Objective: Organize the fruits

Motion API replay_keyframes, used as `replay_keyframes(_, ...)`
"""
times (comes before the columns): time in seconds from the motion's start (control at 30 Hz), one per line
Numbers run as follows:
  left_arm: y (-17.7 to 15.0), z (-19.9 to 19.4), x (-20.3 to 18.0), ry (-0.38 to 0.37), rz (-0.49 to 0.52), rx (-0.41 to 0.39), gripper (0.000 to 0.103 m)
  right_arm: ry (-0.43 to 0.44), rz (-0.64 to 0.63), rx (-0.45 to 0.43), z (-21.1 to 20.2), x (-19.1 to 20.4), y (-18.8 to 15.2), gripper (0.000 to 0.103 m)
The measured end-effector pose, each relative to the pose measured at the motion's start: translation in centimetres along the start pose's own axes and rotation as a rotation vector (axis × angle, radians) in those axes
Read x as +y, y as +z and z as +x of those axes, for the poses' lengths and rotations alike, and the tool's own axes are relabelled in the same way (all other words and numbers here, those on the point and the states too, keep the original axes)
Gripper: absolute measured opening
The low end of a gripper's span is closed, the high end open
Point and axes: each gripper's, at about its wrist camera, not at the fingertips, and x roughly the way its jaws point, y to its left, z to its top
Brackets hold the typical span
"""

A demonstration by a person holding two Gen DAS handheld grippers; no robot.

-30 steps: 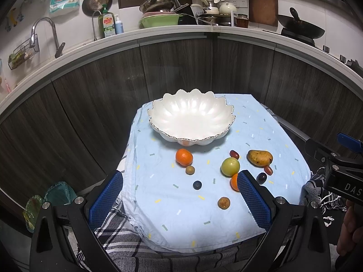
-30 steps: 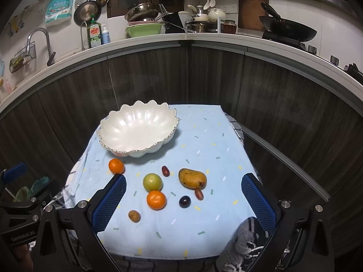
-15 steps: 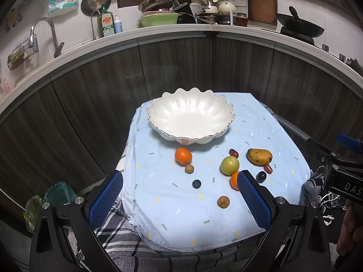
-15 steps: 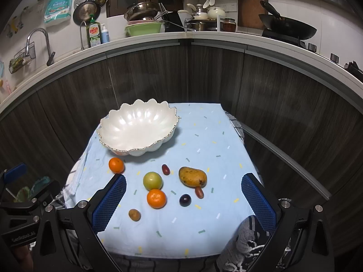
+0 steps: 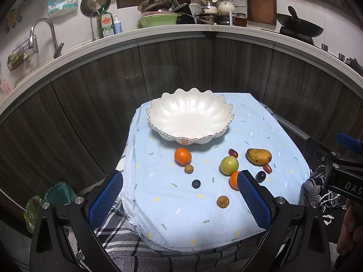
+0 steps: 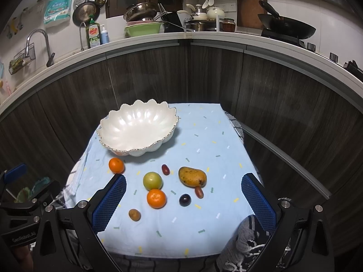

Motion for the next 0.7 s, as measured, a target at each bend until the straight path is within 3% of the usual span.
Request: replay_keyframes(0.7,0.02,0.09,-0.28,-0.002,0.01,0.011,0.102,0.006,0.009,0.017,0.22,-0.29,-0.19,0.103)
